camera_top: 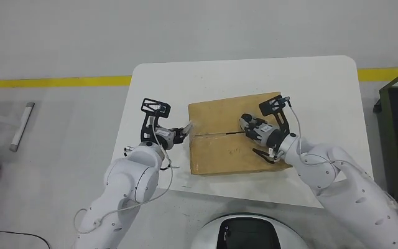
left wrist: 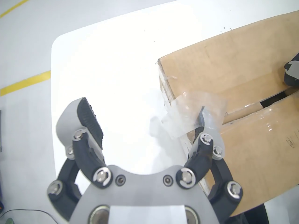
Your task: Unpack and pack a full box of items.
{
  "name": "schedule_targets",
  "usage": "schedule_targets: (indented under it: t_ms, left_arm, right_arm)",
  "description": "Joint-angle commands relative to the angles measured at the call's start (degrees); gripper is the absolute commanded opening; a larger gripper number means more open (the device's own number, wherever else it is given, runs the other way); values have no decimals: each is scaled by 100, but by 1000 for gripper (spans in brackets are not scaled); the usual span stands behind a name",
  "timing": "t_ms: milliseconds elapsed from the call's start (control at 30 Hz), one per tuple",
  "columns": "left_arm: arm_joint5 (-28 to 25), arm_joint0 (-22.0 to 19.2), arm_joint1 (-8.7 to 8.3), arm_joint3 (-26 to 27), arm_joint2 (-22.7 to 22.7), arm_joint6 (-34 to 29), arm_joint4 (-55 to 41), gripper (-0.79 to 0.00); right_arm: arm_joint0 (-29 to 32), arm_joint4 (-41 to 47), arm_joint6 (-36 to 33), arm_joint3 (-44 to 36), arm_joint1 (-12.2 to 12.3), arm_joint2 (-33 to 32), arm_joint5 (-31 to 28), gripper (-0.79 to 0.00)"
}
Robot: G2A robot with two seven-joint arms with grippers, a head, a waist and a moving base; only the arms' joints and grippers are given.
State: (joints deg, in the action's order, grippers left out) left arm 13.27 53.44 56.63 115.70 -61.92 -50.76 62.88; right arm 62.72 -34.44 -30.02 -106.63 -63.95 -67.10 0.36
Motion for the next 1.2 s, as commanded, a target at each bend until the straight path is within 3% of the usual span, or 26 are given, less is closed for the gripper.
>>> schedule_targets:
  t_ms: [0,200,600,1167]
  left_arm:
    - [-28,-50,27,-7,46,4,12,0]
    - [-136,-188,107,-55,182,-14,51,0]
    - [-278,-414,311,-130,705,-41,181,0]
    - [52,-919,730,-450,1500,-98,479,0]
  right_arm:
    - [7,38,-17,-56,1,-64,-3,-785]
    - [124,188,-35,-298,32,-478,47,-785]
    - [863,665,-43,-547,159,-1913,56,-785]
    - [1554,1116,-137,-456,248,-2954,-485,-785]
